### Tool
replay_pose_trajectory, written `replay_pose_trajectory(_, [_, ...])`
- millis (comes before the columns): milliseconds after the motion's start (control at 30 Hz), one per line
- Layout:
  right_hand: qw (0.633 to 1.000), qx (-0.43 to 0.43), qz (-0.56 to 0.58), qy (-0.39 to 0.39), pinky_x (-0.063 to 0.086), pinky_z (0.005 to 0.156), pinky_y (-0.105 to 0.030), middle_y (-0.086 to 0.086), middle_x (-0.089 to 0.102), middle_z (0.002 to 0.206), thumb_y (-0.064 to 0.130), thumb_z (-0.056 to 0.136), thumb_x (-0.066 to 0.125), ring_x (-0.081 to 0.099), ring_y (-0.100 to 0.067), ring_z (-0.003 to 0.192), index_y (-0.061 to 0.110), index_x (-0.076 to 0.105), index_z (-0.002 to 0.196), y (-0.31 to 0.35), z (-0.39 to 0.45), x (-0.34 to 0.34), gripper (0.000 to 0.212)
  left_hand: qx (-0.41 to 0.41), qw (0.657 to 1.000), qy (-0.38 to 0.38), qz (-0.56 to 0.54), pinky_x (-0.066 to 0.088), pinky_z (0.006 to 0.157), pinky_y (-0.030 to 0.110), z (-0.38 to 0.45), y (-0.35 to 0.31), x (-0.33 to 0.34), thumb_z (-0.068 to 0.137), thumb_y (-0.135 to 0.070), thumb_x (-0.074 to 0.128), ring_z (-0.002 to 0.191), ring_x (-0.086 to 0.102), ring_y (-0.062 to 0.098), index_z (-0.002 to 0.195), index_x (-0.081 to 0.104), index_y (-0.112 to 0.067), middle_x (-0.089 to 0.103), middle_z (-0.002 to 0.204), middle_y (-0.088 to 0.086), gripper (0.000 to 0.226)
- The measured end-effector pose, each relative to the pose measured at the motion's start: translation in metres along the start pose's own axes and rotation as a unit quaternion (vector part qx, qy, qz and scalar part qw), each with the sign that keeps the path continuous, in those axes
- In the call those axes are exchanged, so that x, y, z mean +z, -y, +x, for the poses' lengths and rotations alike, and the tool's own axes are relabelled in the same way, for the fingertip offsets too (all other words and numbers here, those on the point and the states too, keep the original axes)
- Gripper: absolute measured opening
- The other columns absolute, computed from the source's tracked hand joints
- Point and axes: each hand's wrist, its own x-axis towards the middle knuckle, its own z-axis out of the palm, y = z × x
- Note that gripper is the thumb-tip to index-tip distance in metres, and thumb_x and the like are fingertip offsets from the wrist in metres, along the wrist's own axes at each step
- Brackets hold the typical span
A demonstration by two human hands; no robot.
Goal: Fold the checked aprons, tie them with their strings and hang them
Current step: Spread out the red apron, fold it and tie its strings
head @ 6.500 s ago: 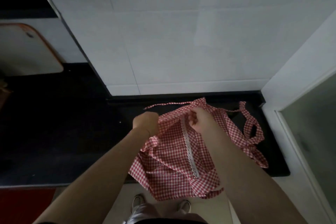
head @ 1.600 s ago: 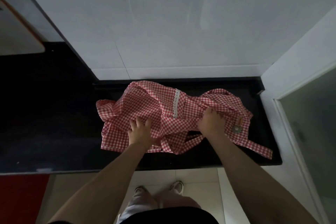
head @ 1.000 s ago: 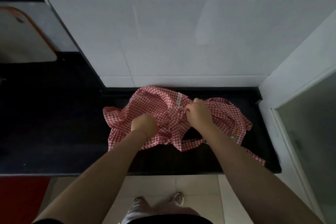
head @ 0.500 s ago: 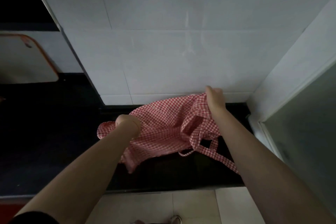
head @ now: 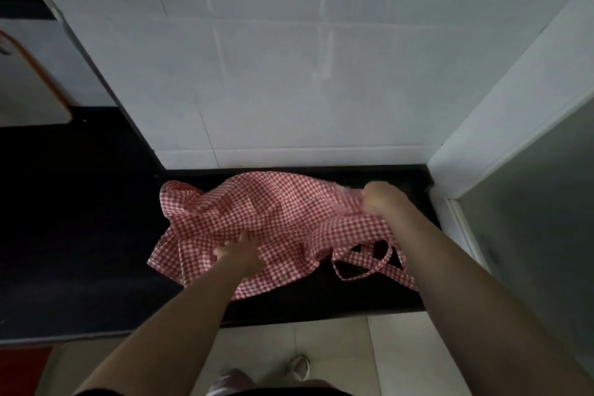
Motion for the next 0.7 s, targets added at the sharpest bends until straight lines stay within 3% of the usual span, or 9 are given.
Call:
replay_pose_trajectory(67, [0.971,0.025,-0.158,0.179,0.048,0.100,-0.042,-0.011,0.054,0.138,0.043,0.085,0.069,0.057,-0.034,0.120,0.014,0.050,0.141,-0.001,-0.008,-0.004,0.067,-0.047,0.998,0.018,0.040,0.026,0.113,0.058,-0.005,0.002,-0.013,0.094,-0.055,0.038,0.142,0.030,0.038,0.151,0.032,-0.022,0.025,0.160,0.007,0.066])
replay_pose_trajectory(133, [0.945,0.041,-0.199,0.256,0.048,0.099,-0.041,-0.008,0.057,0.127,0.047,0.076,0.078,0.057,-0.033,0.118,0.016,0.052,0.138,0.000,-0.011,-0.008,0.075,-0.071,0.995,-0.006,0.065,0.036,0.104,0.054,-0.007,0.002,-0.032,0.094,-0.045,0.046,0.134,0.043,0.033,0.140,0.048,-0.019,0.047,0.146,0.006,0.053])
replay_pose_trajectory(233, [0.986,-0.017,-0.136,0.094,0.049,0.086,-0.036,-0.006,0.059,0.112,0.036,0.085,0.071,0.059,-0.027,0.104,0.014,0.060,0.127,0.007,-0.007,-0.002,0.049,-0.072,0.982,-0.173,0.024,0.047,0.094,0.039,-0.007,0.003,-0.038,0.097,-0.031,0.046,0.115,0.058,0.023,0.126,0.061,-0.018,0.062,0.125,0.003,0.035])
replay_pose_trajectory(300, [0.994,-0.079,-0.067,-0.024,0.049,0.087,-0.036,-0.008,0.057,0.123,0.027,0.090,0.065,0.058,-0.027,0.108,0.014,0.057,0.128,0.014,0.001,0.010,0.040,-0.039,0.970,-0.237,-0.040,0.048,0.092,0.040,-0.002,0.000,-0.032,0.097,-0.030,0.049,0.118,0.054,0.026,0.132,0.052,-0.016,0.052,0.135,0.008,0.038])
replay_pose_trajectory(333, [0.993,-0.108,-0.037,-0.035,0.049,0.091,-0.038,-0.008,0.054,0.127,0.022,0.091,0.064,0.056,-0.027,0.111,0.015,0.053,0.130,0.018,0.004,0.018,0.042,-0.023,0.970,-0.230,-0.072,0.048,0.092,0.043,0.000,-0.001,-0.026,0.095,-0.034,0.054,0.123,0.050,0.030,0.137,0.044,-0.016,0.044,0.141,0.011,0.047])
replay_pose_trajectory(467, [0.992,-0.121,-0.041,0.007,0.044,0.101,-0.043,-0.011,0.046,0.139,0.027,0.096,0.057,0.050,-0.028,0.122,0.014,0.042,0.141,0.021,0.013,0.062,0.050,-0.034,0.977,-0.179,-0.113,0.047,0.099,0.044,0.012,0.001,0.011,0.084,-0.048,0.071,0.131,0.040,0.032,0.144,0.030,-0.012,0.035,0.144,0.012,0.080])
replay_pose_trajectory(567, [0.994,-0.081,-0.068,0.023,0.043,0.100,-0.043,-0.011,0.054,0.133,0.031,0.097,0.053,0.055,-0.028,0.118,0.013,0.048,0.135,0.015,0.019,0.087,0.042,-0.043,0.956,-0.233,-0.171,0.045,0.099,0.040,0.024,0.011,0.028,0.089,-0.035,0.067,0.128,0.040,0.030,0.129,0.051,-0.009,0.044,0.136,0.012,0.051])
replay_pose_trajectory(633, [0.995,-0.052,-0.064,0.057,0.047,0.090,-0.039,-0.007,0.062,0.121,0.034,0.096,0.052,0.060,-0.025,0.104,0.016,0.058,0.126,0.015,0.024,0.092,0.035,-0.043,0.945,-0.255,-0.198,0.045,0.097,0.039,0.029,0.017,0.030,0.091,-0.024,0.061,0.118,0.048,0.030,0.112,0.065,-0.007,0.056,0.123,0.013,0.027])
replay_pose_trajectory(700, [0.994,-0.029,-0.062,0.080,0.047,0.078,-0.037,-0.005,0.062,0.102,0.034,0.096,0.054,0.056,-0.022,0.083,0.017,0.062,0.121,0.014,0.030,0.083,0.032,-0.037,0.945,-0.258,-0.197,0.047,0.091,0.036,0.030,0.019,0.024,0.092,-0.021,0.057,0.107,0.055,0.028,0.100,0.070,-0.006,0.063,0.111,0.012,0.022])
